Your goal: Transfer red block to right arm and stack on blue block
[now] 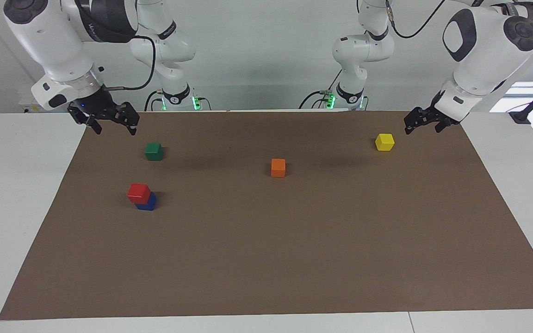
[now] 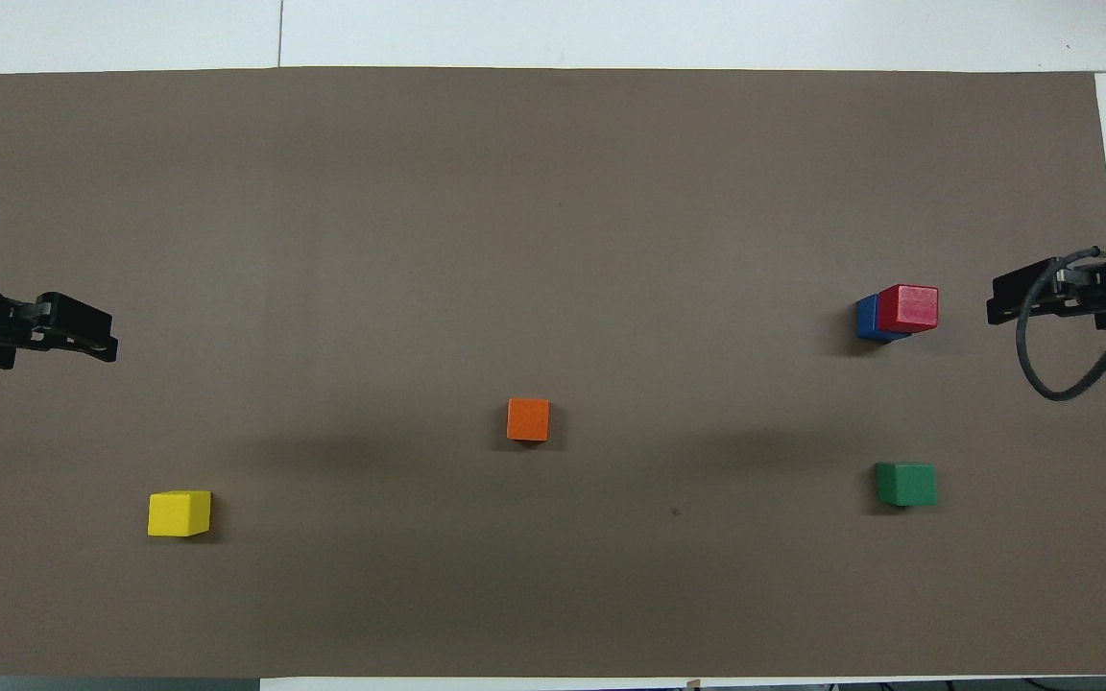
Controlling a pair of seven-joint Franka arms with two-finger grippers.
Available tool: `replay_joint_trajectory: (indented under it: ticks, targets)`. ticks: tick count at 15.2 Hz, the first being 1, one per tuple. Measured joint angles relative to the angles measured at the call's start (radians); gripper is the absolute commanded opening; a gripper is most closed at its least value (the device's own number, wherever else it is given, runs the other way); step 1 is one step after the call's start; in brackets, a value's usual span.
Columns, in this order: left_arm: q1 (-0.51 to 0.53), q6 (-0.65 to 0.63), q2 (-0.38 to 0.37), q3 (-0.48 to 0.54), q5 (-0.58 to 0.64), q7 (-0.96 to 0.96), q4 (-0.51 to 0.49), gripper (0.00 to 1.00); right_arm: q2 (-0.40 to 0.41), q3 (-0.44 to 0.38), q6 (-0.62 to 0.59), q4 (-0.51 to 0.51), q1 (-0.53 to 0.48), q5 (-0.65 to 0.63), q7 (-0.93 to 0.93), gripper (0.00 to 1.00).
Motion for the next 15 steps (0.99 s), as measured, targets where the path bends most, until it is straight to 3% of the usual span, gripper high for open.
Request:
replay_joint_trajectory:
  ticks: [15]
  targets:
    - [0.000, 0.000, 0.000, 0.000, 0.000, 0.000, 0.000, 1.00, 0.001, 0.000, 0.000, 0.000, -0.003, -0.028, -0.023, 1.00]
